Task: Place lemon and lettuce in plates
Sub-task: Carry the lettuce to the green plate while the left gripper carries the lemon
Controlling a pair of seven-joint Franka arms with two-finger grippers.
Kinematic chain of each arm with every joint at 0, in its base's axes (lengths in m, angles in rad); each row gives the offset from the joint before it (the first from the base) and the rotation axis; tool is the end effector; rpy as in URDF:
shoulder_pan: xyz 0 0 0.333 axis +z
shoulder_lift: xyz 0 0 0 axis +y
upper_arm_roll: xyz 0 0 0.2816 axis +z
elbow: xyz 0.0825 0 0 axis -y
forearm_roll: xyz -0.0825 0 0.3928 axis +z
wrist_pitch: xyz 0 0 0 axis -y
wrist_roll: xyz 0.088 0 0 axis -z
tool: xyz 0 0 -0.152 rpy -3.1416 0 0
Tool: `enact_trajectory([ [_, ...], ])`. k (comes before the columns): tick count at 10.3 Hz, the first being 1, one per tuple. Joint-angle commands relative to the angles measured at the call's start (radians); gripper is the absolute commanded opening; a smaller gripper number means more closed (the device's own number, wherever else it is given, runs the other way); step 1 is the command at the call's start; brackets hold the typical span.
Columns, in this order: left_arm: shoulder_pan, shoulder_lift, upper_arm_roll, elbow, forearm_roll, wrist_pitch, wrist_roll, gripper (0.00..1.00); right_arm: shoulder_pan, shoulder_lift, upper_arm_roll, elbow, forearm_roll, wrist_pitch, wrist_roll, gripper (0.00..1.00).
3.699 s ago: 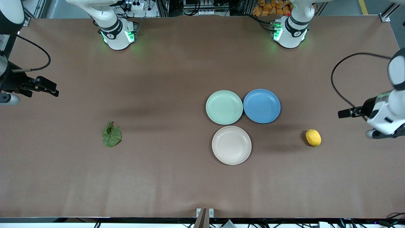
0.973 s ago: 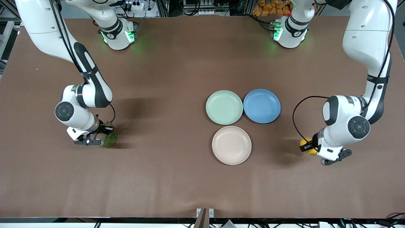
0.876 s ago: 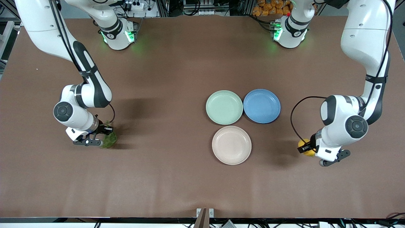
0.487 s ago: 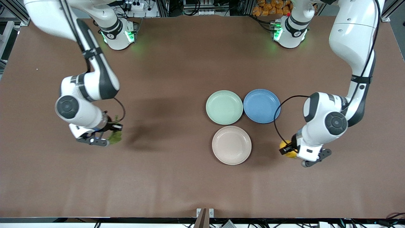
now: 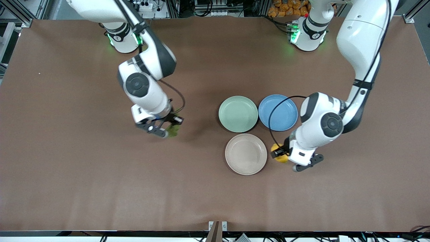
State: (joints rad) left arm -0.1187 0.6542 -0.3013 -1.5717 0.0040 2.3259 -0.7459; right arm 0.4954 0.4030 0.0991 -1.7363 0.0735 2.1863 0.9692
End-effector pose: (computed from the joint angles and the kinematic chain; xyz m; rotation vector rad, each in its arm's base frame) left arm 0.6510 -0.2698 0.2075 2.8692 0.5726 0.0149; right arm 0.5429 0.3702 0.2716 -2.9682 0.6397 0.0546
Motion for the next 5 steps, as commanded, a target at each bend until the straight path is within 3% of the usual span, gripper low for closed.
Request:
enact_trajectory([
  [1, -0.051, 0.054, 0.001, 0.03, -0.027, 0.076, -0.013, 0.0, 0.095, 0.039, -0.003, 0.02, 0.025, 0.091, 0.122, 0.0],
  [5, -0.113, 0.116, 0.002, 0.03, -0.027, 0.193, -0.016, 0.0, 0.279, 0.135, -0.004, 0.021, 0.02, 0.35, 0.33, 0.0],
])
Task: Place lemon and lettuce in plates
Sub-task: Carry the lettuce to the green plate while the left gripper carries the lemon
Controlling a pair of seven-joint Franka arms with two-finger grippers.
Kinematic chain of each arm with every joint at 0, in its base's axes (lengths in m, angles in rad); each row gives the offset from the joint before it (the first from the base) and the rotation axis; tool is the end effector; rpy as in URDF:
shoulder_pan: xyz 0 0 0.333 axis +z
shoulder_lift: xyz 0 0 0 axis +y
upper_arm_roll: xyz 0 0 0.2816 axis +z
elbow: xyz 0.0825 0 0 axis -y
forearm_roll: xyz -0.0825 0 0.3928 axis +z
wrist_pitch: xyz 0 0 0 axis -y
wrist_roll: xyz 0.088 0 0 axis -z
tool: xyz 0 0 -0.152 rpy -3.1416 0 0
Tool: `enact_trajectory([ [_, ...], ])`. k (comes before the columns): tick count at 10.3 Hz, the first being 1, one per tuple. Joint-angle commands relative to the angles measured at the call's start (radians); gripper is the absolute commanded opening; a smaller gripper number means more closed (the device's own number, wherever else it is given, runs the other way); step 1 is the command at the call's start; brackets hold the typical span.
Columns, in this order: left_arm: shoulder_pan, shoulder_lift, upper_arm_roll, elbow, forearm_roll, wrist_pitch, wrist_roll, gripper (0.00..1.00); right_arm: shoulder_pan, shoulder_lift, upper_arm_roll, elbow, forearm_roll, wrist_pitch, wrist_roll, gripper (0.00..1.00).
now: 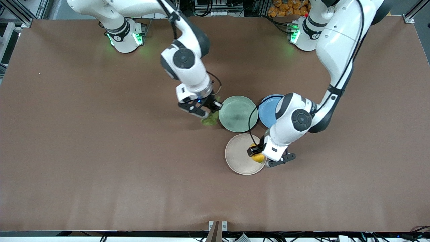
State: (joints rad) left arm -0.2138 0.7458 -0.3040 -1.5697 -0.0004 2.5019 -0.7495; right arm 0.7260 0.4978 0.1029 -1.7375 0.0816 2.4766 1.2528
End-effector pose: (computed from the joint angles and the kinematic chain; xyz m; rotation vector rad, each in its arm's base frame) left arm 0.6322 -0.3363 0.1655 2.8152 0.4704 0.0844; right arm 0.4670 0.5067 0.2390 -2.7891 0.7128 -0.0461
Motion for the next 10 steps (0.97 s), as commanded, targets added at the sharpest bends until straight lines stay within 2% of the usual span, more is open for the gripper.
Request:
enact_trajectory([
  [1, -0.021, 0.027, 0.005, 0.026, -0.023, 0.023, -0.016, 0.0, 0.071, 0.066, -0.009, 0.026, 0.001, 0.105, 0.097, 0.0],
  [2, -0.025, 0.029, 0.006, 0.026, -0.02, 0.023, -0.02, 0.58, 0.094, 0.096, -0.009, 0.045, 0.001, 0.126, 0.115, 0.0],
  [3, -0.036, 0.029, 0.008, 0.025, -0.009, 0.023, -0.017, 1.0, 0.131, 0.132, -0.017, 0.076, -0.002, 0.143, 0.147, 0.0],
  [4, -0.038, 0.026, 0.008, 0.025, -0.009, 0.023, -0.019, 1.0, 0.162, 0.16, -0.038, 0.113, -0.002, 0.147, 0.178, 0.0],
  [5, -0.038, 0.02, 0.008, 0.025, -0.009, 0.023, -0.017, 1.0, 0.185, 0.169, -0.054, 0.125, -0.002, 0.148, 0.186, 0.29],
  [6, -0.024, 0.008, 0.008, 0.023, -0.009, 0.023, -0.017, 1.0, 0.187, 0.17, -0.054, 0.127, -0.002, 0.148, 0.194, 0.99],
  [7, -0.015, -0.006, 0.017, 0.019, -0.009, 0.02, -0.017, 1.0, 0.191, 0.168, -0.055, 0.127, -0.005, 0.148, 0.194, 1.0],
  [8, -0.01, -0.026, 0.055, 0.017, -0.009, 0.014, -0.019, 1.0, 0.188, 0.156, -0.057, 0.127, -0.012, 0.144, 0.192, 1.0],
  [10, -0.009, -0.078, 0.136, 0.014, -0.007, -0.017, -0.017, 1.0, 0.178, 0.124, -0.101, 0.127, -0.039, 0.128, 0.177, 1.0],
])
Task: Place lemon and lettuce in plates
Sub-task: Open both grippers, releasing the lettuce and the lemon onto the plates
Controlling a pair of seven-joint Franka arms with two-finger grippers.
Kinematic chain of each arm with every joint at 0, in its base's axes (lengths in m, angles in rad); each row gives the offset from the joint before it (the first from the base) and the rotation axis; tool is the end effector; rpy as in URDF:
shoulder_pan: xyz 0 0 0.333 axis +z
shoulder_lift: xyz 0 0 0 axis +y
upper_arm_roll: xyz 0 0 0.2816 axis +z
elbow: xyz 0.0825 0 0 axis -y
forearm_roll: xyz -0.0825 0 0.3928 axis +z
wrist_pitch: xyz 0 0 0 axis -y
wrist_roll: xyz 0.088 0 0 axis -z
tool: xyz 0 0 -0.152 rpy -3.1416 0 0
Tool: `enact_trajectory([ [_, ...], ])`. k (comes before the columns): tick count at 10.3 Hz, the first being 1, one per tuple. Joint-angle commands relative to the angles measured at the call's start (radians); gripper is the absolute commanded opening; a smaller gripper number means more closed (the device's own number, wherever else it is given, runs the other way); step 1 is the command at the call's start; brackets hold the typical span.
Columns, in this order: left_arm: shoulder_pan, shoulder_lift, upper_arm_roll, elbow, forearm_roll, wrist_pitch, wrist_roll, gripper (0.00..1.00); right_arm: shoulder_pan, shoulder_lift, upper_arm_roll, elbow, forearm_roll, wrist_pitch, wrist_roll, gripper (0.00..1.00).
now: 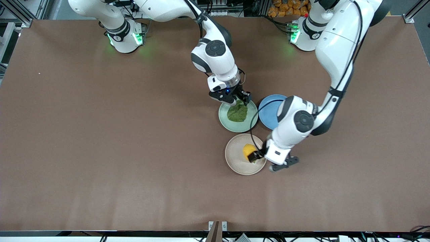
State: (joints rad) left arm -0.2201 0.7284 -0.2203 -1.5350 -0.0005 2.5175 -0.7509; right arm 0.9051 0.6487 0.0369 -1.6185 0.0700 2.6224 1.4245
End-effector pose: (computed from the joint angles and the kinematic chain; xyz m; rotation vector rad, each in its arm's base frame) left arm 0.6675 -0.2943 0.1863 2.8155 0.5490 0.2106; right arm 0.4289 0.5852 0.2072 -2.6821 0.7546 -0.1030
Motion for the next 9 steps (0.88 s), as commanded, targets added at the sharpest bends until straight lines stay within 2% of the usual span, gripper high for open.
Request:
enact_trajectory([
  [1, -0.002, -0.09, 0.09, -0.019, -0.007, -0.061, -0.013, 1.0, -0.003, -0.05, -0.064, 0.008, -0.029, -0.019, -0.013, 1.0],
  [2, -0.001, -0.113, 0.12, -0.02, -0.007, -0.09, -0.013, 1.0, -0.006, -0.079, -0.099, 0.008, -0.026, -0.034, -0.054, 1.0],
  [3, 0.001, -0.136, 0.149, -0.022, -0.007, -0.136, -0.016, 1.0, -0.035, -0.11, -0.112, 0.02, -0.024, -0.104, -0.117, 1.0],
  [5, 0.04, -0.21, 0.18, -0.057, -0.006, -0.251, -0.012, 1.0, -0.124, -0.145, -0.112, 0.127, -0.015, -0.453, -0.342, 1.0],
  [7, 0.108, -0.318, 0.179, -0.156, -0.003, -0.327, -0.001, 1.0, -0.225, -0.208, -0.112, 0.196, -0.01, -0.696, -0.503, 1.0],
  [9, 0.142, -0.439, 0.176, -0.308, -0.001, -0.325, 0.001, 1.0, -0.308, -0.302, -0.114, 0.198, -0.015, -0.818, -0.646, 1.0],
])
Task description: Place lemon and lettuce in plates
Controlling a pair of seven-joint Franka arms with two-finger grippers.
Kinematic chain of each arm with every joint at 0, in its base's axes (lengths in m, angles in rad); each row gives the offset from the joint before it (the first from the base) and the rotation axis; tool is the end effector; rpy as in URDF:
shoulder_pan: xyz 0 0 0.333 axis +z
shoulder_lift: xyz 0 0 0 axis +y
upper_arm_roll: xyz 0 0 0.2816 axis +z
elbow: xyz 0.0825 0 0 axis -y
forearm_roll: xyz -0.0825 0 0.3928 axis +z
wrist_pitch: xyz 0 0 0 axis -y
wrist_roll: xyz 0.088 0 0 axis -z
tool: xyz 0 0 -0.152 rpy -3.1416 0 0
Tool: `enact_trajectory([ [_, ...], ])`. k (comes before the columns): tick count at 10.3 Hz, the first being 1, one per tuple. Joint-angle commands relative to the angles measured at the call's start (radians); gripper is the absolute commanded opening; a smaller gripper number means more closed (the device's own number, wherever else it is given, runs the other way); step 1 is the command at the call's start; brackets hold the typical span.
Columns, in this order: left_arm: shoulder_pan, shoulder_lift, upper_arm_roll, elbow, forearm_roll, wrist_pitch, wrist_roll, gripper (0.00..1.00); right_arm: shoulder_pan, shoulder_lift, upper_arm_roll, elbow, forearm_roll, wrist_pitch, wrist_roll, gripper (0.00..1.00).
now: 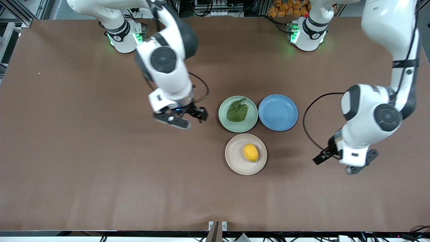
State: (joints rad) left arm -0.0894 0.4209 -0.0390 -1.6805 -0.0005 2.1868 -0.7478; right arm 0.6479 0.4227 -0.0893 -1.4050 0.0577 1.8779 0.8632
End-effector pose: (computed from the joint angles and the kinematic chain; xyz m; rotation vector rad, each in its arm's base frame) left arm 0.6662 -0.0845 0.2849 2.9396 0.9477 0.1093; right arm 0.5750 0.3762 0.3895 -3.0555 0.4803 -0.0416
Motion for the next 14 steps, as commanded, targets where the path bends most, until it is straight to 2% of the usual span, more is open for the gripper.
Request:
enact_trajectory([
  [1, 0.023, -0.195, -0.006, -0.224, -0.001, 0.005, -0.002, 1.0, -0.092, -0.116, 0.011, -0.016, -0.002, -0.118, -0.155, 1.0],
  [4, 0.04, -0.365, -0.009, -0.382, -0.001, 0.01, 0.051, 1.0, -0.224, -0.231, 0.008, -0.014, -0.002, -0.244, -0.321, 1.0],
  [6, 0.042, -0.393, -0.009, -0.39, -0.006, 0.004, 0.117, 1.0, -0.281, -0.265, 0.006, -0.012, -0.015, -0.285, -0.406, 1.0],
  [9, 0.051, -0.418, -0.009, -0.332, -0.015, -0.018, 0.283, 1.0, -0.425, -0.318, 0.009, 0.015, 0.0, -0.353, -0.633, 1.0],
  [11, 0.049, -0.418, -0.009, -0.262, -0.019, -0.117, 0.347, 1.0, -0.5, -0.383, 0.016, 0.0, 0.001, -0.358, -0.665, 1.0],
  [14, 0.051, -0.433, -0.007, -0.136, -0.021, -0.29, 0.506, 1.0, -0.571, -0.436, 0.014, -0.04, 0.001, -0.404, -0.824, 1.0],
])
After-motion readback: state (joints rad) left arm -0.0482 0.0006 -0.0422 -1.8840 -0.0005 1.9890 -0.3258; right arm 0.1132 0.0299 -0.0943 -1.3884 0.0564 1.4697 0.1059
